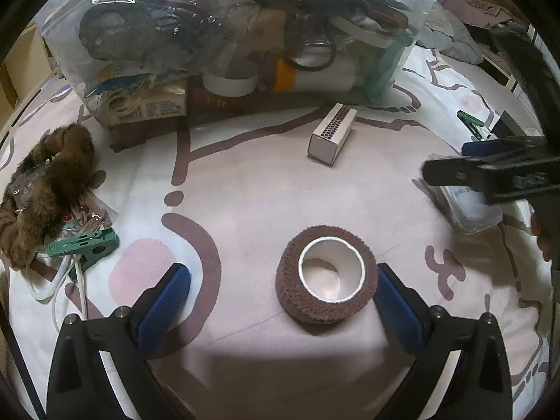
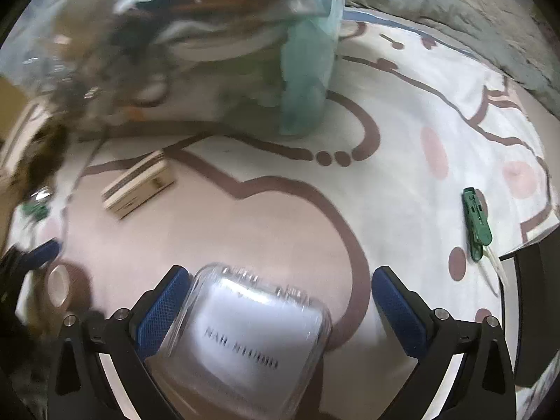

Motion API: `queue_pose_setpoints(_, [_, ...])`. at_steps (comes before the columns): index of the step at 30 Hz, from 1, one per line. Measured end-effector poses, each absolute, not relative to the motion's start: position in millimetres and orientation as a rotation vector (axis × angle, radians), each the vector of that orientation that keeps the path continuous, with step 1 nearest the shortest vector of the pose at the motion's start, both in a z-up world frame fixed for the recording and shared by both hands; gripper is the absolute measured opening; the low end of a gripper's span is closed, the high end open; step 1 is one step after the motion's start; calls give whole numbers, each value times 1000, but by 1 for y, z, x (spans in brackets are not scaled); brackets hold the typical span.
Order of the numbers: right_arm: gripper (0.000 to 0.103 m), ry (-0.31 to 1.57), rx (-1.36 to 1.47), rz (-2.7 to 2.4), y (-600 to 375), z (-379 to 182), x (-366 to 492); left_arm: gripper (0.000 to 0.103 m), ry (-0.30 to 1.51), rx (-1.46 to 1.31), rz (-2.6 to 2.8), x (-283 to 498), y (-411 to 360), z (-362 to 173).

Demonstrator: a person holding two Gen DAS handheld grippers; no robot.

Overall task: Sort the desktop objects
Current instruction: 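Align the left tool over the brown tape roll while the right tool aligns over the clear case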

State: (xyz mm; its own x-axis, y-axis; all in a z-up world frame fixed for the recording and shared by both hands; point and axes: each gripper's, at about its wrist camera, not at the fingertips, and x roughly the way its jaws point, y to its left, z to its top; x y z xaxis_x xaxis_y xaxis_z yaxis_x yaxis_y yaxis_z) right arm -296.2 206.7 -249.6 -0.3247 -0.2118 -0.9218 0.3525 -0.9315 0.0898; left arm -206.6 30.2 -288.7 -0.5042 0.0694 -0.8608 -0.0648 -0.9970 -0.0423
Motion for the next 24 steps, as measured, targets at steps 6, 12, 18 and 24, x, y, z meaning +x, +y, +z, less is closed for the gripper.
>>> queue_pose_setpoints(6, [103, -65, 1532, -2201, 237, -239, -288, 103, -2, -1529, 2680, -208, 28, -289])
queue_pose_setpoints(12, [103, -107, 1618, -2211, 237, -238, -270, 103, -3, -1546, 2692, -208, 30, -288])
queue_pose_setpoints(18, [103, 43, 1671, -2279, 216, -242, -252, 103, 1, -1541, 2706, -208, 32, -289])
queue_pose_setpoints(24, [103, 218, 1682, -2356, 213, -246, -252, 103, -1, -1511, 2722, -205, 31, -289])
